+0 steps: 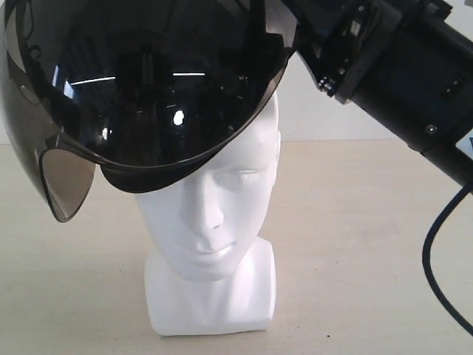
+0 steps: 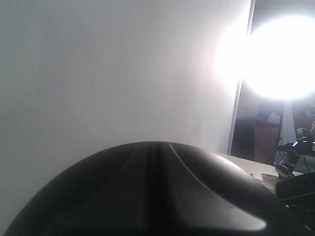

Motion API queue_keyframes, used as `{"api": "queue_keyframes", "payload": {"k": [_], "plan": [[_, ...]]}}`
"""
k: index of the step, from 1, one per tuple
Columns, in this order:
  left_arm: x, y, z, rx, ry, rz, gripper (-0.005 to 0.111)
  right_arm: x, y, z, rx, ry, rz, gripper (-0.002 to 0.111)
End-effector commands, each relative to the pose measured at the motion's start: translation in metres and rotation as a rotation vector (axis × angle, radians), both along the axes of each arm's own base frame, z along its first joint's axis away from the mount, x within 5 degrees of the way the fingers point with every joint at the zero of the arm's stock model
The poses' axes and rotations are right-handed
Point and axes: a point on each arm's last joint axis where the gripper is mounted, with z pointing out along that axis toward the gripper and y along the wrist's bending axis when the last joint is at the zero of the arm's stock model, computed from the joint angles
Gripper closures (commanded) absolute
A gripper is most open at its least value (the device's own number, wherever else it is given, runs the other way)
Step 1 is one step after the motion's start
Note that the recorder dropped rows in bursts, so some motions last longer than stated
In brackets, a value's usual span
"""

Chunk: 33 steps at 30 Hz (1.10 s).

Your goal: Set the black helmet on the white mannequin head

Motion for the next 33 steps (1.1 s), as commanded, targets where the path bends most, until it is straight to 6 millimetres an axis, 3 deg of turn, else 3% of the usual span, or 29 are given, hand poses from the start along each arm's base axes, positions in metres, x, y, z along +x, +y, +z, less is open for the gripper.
{"api": "queue_keyframes", "payload": {"k": [1,9,11,14,16,33], "plan": [[-0.002,-0.016,-0.033,0.245,0.023,-0.11,0.103,0.014,-0.019,0.006,-0.02,0.007,-0.236,0.108],[-0.006,-0.022,-0.037,0.284,0.04,-0.144,0.103,0.014,-0.019,0.006,-0.036,0.013,-0.235,0.108],[-0.007,-0.028,-0.038,0.297,0.04,-0.147,0.103,0.014,-0.019,0.005,-0.049,0.027,-0.238,0.1],[-0.008,-0.032,-0.039,0.308,0.027,-0.146,0.103,0.016,-0.019,0.002,-0.072,0.055,-0.244,0.077],[-0.008,-0.032,-0.039,0.308,0.027,-0.146,0.103,0.015,-0.019,0.002,-0.067,0.048,-0.242,0.071],[-0.01,-0.033,-0.041,0.332,0.037,-0.173,0.103,0.001,-0.033,0.012,-0.173,0.127,-0.321,0.071]]}}
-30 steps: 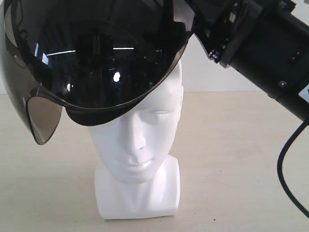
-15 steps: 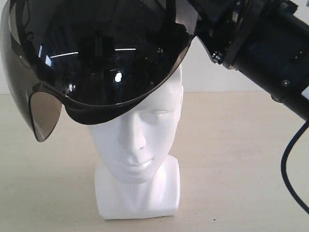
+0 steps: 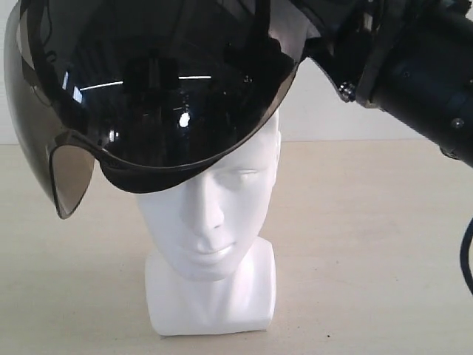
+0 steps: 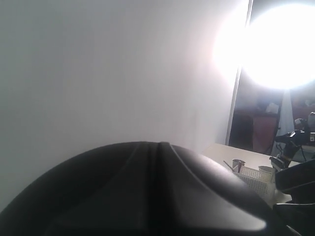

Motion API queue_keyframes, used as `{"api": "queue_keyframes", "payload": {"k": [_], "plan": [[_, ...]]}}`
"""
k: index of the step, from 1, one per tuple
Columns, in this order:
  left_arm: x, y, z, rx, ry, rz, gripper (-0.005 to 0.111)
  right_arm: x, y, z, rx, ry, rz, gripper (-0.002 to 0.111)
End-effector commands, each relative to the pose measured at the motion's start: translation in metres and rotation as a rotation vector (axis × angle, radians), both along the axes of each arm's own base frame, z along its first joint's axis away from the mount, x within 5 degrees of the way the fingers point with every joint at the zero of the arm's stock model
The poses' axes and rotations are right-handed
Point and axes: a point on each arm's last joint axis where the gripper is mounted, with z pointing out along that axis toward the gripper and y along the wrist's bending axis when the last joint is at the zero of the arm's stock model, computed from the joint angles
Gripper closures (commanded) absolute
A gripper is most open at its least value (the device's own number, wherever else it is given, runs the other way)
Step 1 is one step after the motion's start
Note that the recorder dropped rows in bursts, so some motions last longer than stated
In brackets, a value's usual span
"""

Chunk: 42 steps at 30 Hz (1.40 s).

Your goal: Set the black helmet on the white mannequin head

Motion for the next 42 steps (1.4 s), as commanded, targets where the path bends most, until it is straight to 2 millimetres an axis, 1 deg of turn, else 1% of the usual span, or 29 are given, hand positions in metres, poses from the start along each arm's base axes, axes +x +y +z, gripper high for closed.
{"api": "queue_keyframes", "payload": {"k": [1,7,13,17,20,23,29,33,39,40,42], "plan": [[-0.008,-0.017,-0.042,0.284,0.018,-0.165,0.103,0.009,-0.02,0.004,-0.121,0.023,-0.216,0.071],[-0.007,-0.018,-0.043,0.285,0.021,-0.183,0.103,0.006,-0.022,0.004,-0.143,0.032,-0.226,0.071],[-0.007,-0.018,-0.051,0.289,0.052,-0.192,0.103,0.005,-0.023,0.005,-0.143,0.031,-0.232,0.071],[-0.008,-0.019,-0.051,0.288,0.051,-0.199,0.103,0.005,-0.024,0.006,-0.154,0.019,-0.241,0.071],[-0.01,-0.02,-0.05,0.283,0.048,-0.222,0.103,0.002,-0.027,0.01,-0.154,-0.005,-0.262,0.071],[-0.013,-0.027,-0.051,0.287,0.045,-0.238,0.103,-0.002,-0.033,0.016,-0.152,-0.026,-0.306,0.071],[-0.015,-0.046,-0.059,0.32,0.054,-0.254,0.103,-0.016,-0.043,0.026,-0.183,-0.044,-0.344,0.071],[-0.01,-0.049,-0.065,0.31,0.08,-0.257,0.103,-0.023,-0.047,0.03,-0.178,-0.049,-0.345,0.071],[-0.008,-0.049,-0.064,0.286,0.08,-0.25,0.103,-0.025,-0.048,0.031,-0.177,-0.057,-0.347,0.071],[-0.008,-0.049,-0.064,0.286,0.08,-0.25,0.103,-0.024,-0.048,0.031,-0.183,-0.05,-0.346,0.072],[-0.008,-0.049,-0.064,0.286,0.08,-0.25,0.103,-0.024,-0.047,0.029,-0.202,-0.035,-0.345,0.081]]}}
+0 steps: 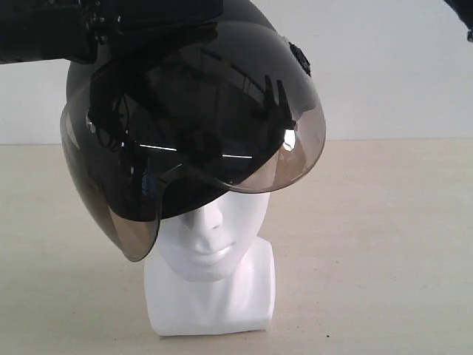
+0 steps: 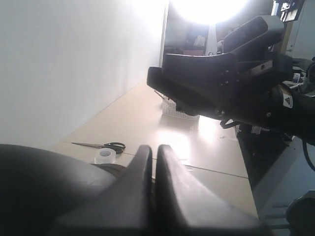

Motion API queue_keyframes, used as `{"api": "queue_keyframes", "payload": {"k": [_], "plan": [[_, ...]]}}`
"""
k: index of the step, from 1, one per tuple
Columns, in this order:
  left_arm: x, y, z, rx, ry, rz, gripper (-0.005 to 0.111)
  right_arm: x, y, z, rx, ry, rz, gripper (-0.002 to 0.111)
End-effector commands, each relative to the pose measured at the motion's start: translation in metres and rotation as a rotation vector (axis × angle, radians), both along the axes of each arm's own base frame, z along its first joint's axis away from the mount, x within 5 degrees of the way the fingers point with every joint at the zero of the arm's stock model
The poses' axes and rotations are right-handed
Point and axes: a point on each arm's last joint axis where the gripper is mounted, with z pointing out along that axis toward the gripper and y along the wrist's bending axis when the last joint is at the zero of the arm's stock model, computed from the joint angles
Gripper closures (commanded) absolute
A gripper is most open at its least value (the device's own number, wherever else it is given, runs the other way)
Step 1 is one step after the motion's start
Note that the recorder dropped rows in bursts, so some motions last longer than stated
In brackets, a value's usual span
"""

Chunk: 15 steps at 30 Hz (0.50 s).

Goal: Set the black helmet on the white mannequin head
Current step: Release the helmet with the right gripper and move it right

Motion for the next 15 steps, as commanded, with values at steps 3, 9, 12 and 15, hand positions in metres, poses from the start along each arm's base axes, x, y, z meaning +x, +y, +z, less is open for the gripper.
{"api": "queue_keyframes", "payload": {"k": [3,9,12,15], "plan": [[0.01,-0.004,-0.023,0.105,0.027,0.032,0.103,0.0,-0.001,-0.003,-0.094,0.019,-0.024,0.108],[0.01,-0.004,-0.023,0.106,0.027,0.034,0.103,0.003,-0.002,-0.006,-0.225,0.031,-0.068,0.108],[0.01,-0.004,-0.023,0.111,0.026,0.039,0.103,0.01,-0.013,-0.006,-0.282,0.111,-0.135,0.108],[0.011,-0.004,-0.024,0.113,0.026,0.044,0.103,0.019,-0.037,-0.004,-0.3,0.159,-0.258,0.108]]}}
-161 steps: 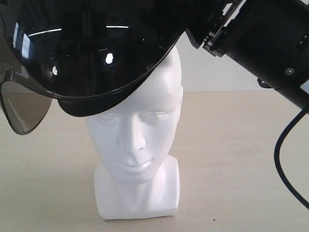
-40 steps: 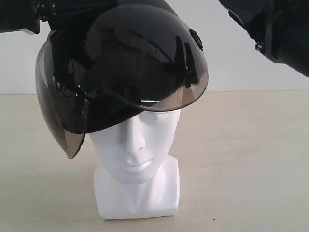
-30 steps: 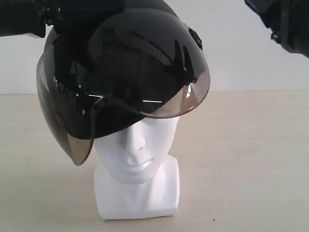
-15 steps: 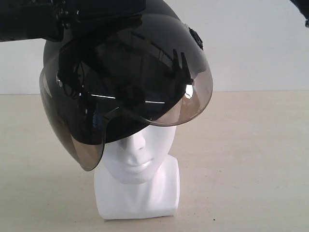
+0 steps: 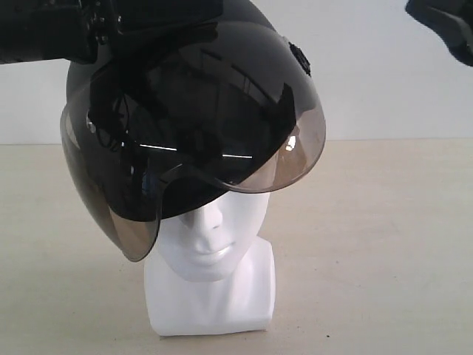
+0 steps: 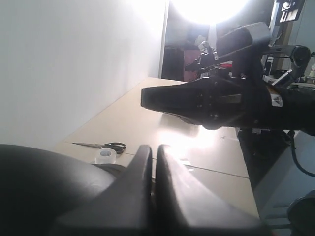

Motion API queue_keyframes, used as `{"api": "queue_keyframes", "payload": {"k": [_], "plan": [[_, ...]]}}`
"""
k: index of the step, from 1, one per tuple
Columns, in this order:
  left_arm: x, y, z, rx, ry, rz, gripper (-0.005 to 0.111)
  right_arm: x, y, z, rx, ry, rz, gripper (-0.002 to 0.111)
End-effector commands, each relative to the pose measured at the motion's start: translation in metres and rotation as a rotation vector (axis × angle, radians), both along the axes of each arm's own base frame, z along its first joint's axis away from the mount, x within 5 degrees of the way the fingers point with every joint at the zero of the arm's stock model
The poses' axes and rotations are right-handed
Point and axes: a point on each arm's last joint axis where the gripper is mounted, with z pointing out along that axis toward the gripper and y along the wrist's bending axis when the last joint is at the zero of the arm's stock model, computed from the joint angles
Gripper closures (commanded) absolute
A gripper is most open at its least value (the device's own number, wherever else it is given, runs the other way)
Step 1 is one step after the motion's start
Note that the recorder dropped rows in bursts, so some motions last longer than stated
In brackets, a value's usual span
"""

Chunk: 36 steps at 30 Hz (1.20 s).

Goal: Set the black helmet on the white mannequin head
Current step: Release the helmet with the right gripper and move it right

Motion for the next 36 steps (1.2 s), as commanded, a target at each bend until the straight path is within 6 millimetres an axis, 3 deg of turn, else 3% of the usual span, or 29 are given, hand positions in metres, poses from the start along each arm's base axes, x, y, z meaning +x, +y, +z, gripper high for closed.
{"api": "queue_keyframes", "payload": {"k": [1,6,11,14,17,22,27,29,32,36], "plan": [[0.011,-0.004,-0.024,0.113,0.028,0.049,0.103,0.012,-0.034,0.003,-0.044,0.061,-0.181,0.108],[0.012,-0.003,-0.024,0.115,0.031,0.058,0.103,0.018,-0.073,-0.005,-0.07,0.158,-0.38,0.108],[0.013,-0.003,-0.026,0.136,0.039,0.076,0.103,0.029,-0.085,-0.02,-0.092,0.262,-0.433,0.108],[0.013,-0.003,-0.027,0.147,0.035,0.077,0.103,0.036,-0.076,-0.034,-0.116,0.365,-0.384,0.108],[0.013,-0.003,-0.027,0.152,0.037,0.076,0.103,0.038,-0.055,-0.045,-0.232,0.426,-0.266,0.108],[0.013,-0.003,-0.027,0.154,0.036,0.076,0.103,0.026,-0.018,-0.05,-0.663,0.332,0.024,0.108],[0.013,-0.003,-0.027,0.154,0.036,0.076,0.103,0.011,-0.009,-0.061,-1.176,0.224,0.367,0.108],[0.013,-0.003,-0.027,0.153,0.041,0.076,0.103,0.008,-0.01,-0.064,-1.242,0.233,0.42,0.108],[0.013,-0.003,-0.027,0.15,0.049,0.077,0.103,0.01,-0.02,-0.066,-1.211,0.365,0.305,0.108],[0.013,-0.003,-0.027,0.15,0.051,0.077,0.103,0.023,-0.062,-0.058,-1.031,0.565,-0.213,0.108]]}}
